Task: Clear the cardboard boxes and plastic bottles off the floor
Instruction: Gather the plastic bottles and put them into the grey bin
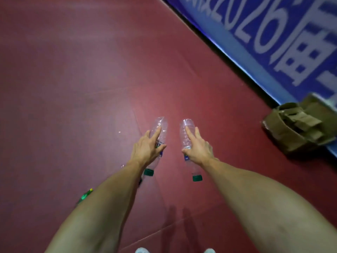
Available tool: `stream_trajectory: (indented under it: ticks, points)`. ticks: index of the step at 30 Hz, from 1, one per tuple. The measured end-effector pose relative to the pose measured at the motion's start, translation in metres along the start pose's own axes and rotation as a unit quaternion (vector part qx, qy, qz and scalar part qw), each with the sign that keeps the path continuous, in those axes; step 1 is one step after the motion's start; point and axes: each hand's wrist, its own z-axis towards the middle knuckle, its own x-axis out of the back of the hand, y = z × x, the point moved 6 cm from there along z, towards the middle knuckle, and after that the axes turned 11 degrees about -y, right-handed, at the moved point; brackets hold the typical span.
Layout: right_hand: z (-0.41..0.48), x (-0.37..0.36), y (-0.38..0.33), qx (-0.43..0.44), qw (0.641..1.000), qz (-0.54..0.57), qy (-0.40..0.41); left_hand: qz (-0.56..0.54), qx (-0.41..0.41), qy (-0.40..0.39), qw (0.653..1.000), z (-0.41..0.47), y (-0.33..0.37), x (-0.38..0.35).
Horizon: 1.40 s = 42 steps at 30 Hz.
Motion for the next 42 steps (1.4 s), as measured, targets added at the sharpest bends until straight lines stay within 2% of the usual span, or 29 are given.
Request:
stream_trajectory:
  ticks: [6, 13, 21, 27, 37, 41, 42]
  points:
    - [-0.08, 0.048, 0.163, -0.102, 0.992, 0.043, 0.058, 0.055, -0.123, -0.002, 0.991, 0.007, 0.181, -0.021]
    - [-0.193, 0.082, 0.35, -0.197, 0.975, 0.066, 0.077, 0.164, -0.246, -0.049, 0.954, -0.005, 0.385, -0.087]
    - [-0.301, 0.114, 0.524, -0.284, 0.942, 0.123, 0.13, 0.175, -0.343, -0.071, 0.92, -0.037, 0.612, -0.156]
    - [-0.355, 0.132, 0.647, -0.354, 0.903, 0.173, 0.169, 0.188, -0.395, -0.104, 0.893, -0.033, 0.753, -0.203]
    - [-0.417, 0.159, 0.848, -0.476, 0.826, 0.23, 0.192, 0.233, -0.513, -0.148, 0.813, -0.001, 1.009, -0.309]
    - [-0.466, 0.156, 0.913, -0.53, 0.772, 0.272, 0.22, 0.238, -0.56, -0.173, 0.775, -0.027, 1.103, -0.345]
    - [-0.478, 0.152, 0.925, -0.545, 0.759, 0.281, 0.219, 0.245, -0.578, -0.184, 0.756, -0.038, 1.12, -0.356]
